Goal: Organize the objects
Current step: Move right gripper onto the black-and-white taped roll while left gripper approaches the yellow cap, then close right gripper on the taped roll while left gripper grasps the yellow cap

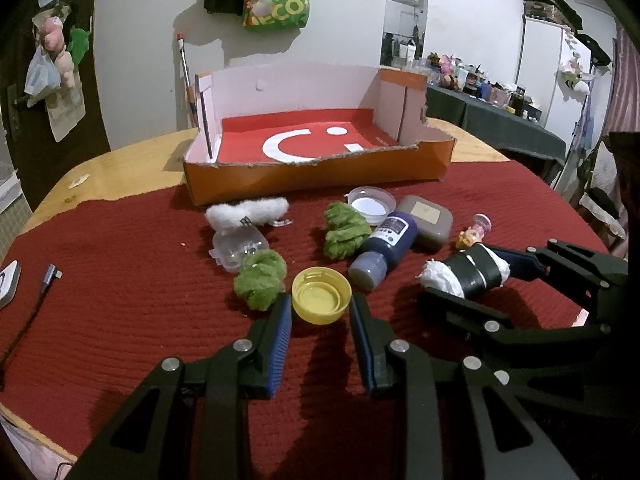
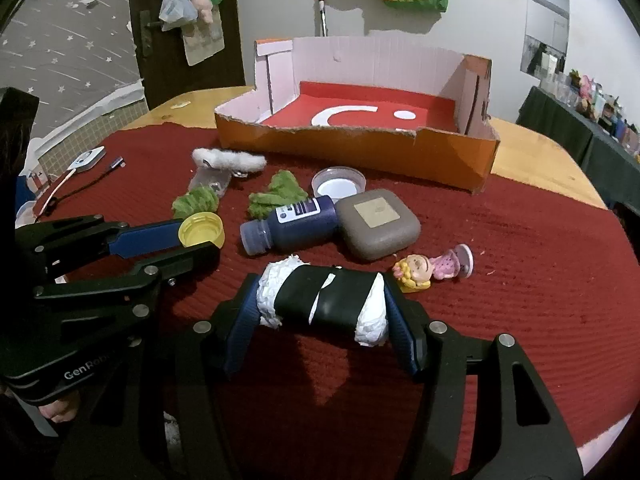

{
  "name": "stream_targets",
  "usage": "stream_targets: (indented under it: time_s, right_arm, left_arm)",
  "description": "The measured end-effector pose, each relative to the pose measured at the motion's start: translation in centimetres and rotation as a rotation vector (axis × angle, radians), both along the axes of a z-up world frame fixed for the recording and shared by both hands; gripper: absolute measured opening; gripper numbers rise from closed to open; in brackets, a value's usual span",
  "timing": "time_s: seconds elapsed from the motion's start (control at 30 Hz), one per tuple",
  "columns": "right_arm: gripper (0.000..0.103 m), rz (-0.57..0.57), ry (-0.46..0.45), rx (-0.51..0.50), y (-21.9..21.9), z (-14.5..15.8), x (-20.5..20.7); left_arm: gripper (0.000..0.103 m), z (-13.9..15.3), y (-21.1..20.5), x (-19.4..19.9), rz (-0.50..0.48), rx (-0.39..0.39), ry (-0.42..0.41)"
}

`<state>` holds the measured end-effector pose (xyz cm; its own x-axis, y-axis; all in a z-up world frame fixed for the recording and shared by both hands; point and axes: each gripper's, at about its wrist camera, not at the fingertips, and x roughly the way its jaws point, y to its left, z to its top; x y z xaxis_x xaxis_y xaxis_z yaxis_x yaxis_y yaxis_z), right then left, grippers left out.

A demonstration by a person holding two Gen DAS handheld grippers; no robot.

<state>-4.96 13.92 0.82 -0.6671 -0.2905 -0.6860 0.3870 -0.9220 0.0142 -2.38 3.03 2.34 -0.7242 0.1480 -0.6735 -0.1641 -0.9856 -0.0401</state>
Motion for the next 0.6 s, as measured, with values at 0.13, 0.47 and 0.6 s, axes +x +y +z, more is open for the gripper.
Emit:
stream_targets:
  time_s: [0.13, 0.47, 0.6]
  right_arm:
    - [0.057, -0.003, 0.020, -0.004, 0.2, 0.9, 0.0]
    - [0.057, -0.009, 0.034, -0.019, 0.5, 1.9, -0.5]
    - [0.057, -0.004, 0.034, -0.021, 0.4, 2.0, -0.6]
  left_arm:
    - [0.031, 0.6, 0.0, 0.0, -0.001, -0.001, 0.016]
    - [0.031, 1.5, -0.6, -0.4, 0.013, 0.007, 0.037]
    - [0.031, 1.5, -0.6, -0.6, 0.014, 0.002, 0.035]
